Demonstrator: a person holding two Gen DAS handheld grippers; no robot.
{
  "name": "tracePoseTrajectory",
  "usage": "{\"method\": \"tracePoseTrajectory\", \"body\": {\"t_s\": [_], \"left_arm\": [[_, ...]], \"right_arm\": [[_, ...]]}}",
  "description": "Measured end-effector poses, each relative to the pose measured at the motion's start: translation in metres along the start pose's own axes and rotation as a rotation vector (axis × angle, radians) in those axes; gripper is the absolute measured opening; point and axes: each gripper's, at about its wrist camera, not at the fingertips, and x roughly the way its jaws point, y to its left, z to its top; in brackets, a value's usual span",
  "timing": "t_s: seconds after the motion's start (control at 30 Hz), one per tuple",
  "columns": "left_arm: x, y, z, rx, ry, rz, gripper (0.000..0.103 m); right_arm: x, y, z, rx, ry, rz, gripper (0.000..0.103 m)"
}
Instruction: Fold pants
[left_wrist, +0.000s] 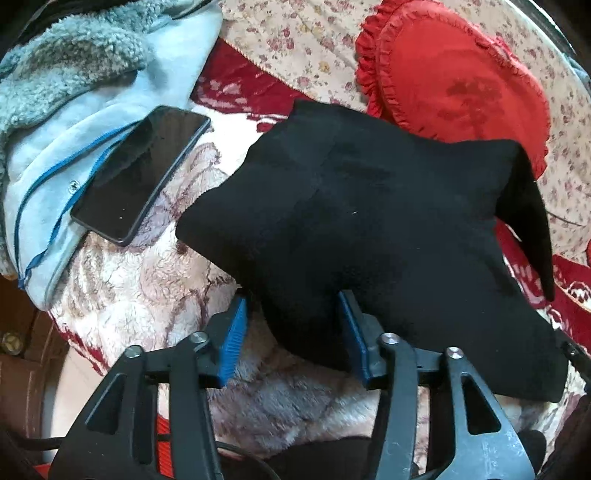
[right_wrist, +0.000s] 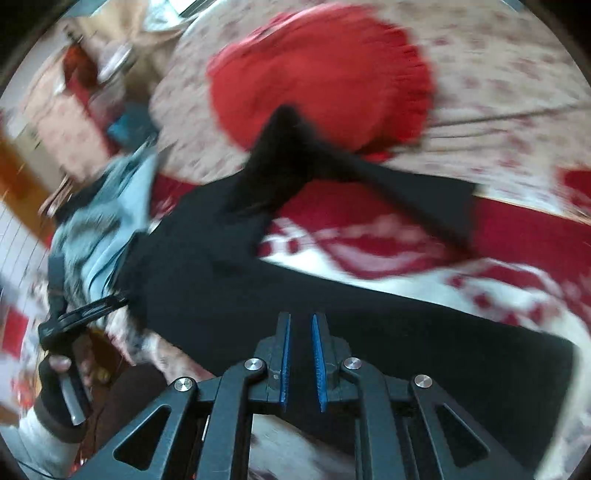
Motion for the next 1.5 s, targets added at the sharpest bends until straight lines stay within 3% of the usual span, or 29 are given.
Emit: {"method": "tracePoseTrajectory", "body": {"t_s": [0.1, 0.2, 0.37, 0.53, 0.67, 0.8, 1.0, 1.2, 1.4, 1.43, 1.5], "left_arm": [[0.005, 0.008, 0.001, -0.021, -0.004, 0.009, 0.072], [0.005, 0.016, 0.001, -0.037, 0.012, -0.027, 0.073], [-0.012, 0.017, 0.02, -0.031, -0.036, -0.038, 0.073], [-0.006, 0.01, 0.056, -0.026, -0.062, -0.02, 0.073], [0.018, 0.002, 0.078, -0.006, -0.034, 0.017, 0.073], [0.044, 0.004, 0.085, 0.008, 0.024, 0.062, 0.073], [0.058, 0.01, 0.088, 0.005, 0.029, 0.054, 0.074], [0.063, 0.009, 0.091, 0.016, 0.024, 0.044, 0.077], [0.065, 0.007, 0.09, 0.023, 0.005, 0.048, 0.079], [0.065, 0.007, 0.089, 0.021, 0.004, 0.045, 0.079], [0.065, 0.008, 0.089, 0.019, 0.003, 0.041, 0.079]], "right_arm": [[0.036, 0.023, 0.005, -0.068, 0.065, 0.022, 0.011], [0.073, 0.03, 0.003, -0.088, 0.183, 0.032, 0.02], [0.064, 0.05, 0.025, -0.18, 0.139, 0.018, 0.031], [0.068, 0.085, 0.069, -0.253, 0.077, 0.054, 0.039], [0.101, 0.119, 0.125, -0.333, 0.035, 0.097, 0.043], [0.146, 0.136, 0.17, -0.46, 0.047, 0.077, 0.045], [0.215, 0.133, 0.212, -0.572, 0.126, 0.003, 0.048], [0.271, 0.129, 0.22, -0.691, 0.281, 0.027, 0.054], [0.289, 0.119, 0.227, -0.624, 0.308, 0.137, 0.052], [0.287, 0.119, 0.225, -0.617, 0.302, 0.145, 0.048], [0.281, 0.123, 0.22, -0.634, 0.285, 0.169, 0.028]]}}
